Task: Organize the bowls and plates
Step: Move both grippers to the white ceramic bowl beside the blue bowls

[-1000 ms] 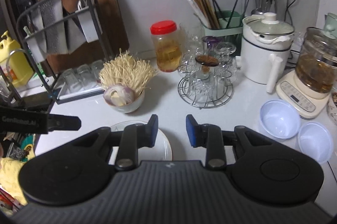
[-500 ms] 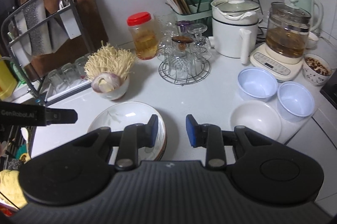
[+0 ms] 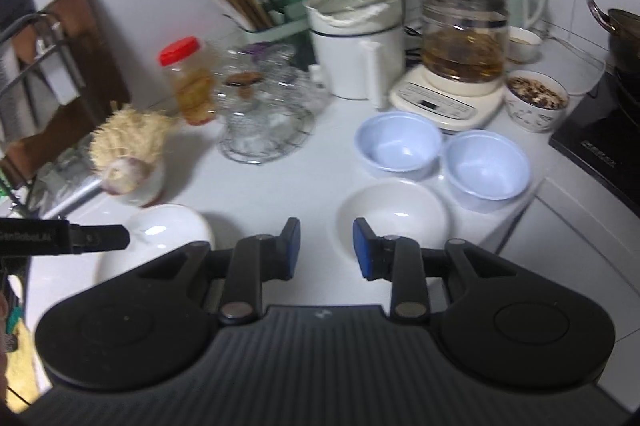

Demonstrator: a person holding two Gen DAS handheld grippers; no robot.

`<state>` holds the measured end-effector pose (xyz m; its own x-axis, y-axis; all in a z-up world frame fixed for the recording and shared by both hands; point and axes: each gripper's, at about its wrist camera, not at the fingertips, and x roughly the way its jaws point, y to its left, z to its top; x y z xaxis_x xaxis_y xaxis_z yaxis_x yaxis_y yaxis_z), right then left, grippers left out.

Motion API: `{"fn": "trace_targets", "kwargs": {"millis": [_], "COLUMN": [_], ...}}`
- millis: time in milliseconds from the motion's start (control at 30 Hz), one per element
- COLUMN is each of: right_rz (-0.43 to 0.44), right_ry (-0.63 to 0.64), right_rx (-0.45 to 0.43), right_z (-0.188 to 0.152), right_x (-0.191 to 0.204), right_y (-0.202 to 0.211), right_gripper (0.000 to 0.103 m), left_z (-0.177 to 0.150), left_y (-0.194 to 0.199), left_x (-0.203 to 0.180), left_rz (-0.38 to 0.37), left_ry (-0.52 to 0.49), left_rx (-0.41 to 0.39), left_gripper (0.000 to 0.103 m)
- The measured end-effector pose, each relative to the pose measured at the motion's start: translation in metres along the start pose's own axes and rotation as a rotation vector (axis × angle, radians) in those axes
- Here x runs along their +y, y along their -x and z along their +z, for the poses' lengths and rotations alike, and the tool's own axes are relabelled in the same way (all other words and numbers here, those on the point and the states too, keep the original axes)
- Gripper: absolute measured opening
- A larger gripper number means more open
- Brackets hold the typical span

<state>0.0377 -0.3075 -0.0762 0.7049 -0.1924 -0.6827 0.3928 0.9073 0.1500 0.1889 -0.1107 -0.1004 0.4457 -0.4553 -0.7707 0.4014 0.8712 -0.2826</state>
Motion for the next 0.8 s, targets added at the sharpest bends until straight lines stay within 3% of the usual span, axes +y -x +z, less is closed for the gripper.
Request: {"fn": "trace_targets", "kwargs": {"millis": [100,200,233,300,633,800], "right_rz": [0.002,0.001,0.005,0.020,0.030,0.063], "right_ry": [-0.021,-0.038,-0.048,-0.069,-0.201,-0.182], "right_rx": [0.031,0.037,0.042,0.066,0.179,0.217], "right_z": [0.006,0.009,0.010,0.011,-0.001,-0.006], "right_x": [-0.026,-0.048,-0.055,-0.067,-0.120,-0.128], "right_y": [-0.012,-0.020,-0.023,-0.031,-0.087,-0.108], "right_gripper": [0.034,0.055,0.056,0.056,0.055,0.039], "left_z": [-0.003,-0.004,-0.004,-0.002,0.007,0.008], "left_y": [-0.025,-0.048,-0.054,-0.067,-0.129,-0.155], "left_x": [-0.018,-0.036,-0.041,-0.051,-0.090,-0.094], "left_rz": [-0.013,0.003,0.011,0.012,-0.070,-0.097], "left_ry": [0.016,0.011,0.010,0.005,0.016,0.041], "left_rx": [0.020,0.061,0.071,0.091,0.148,0.175], "left_gripper": [0.048,0.052,0.058,0.063,0.062,0.051]}}
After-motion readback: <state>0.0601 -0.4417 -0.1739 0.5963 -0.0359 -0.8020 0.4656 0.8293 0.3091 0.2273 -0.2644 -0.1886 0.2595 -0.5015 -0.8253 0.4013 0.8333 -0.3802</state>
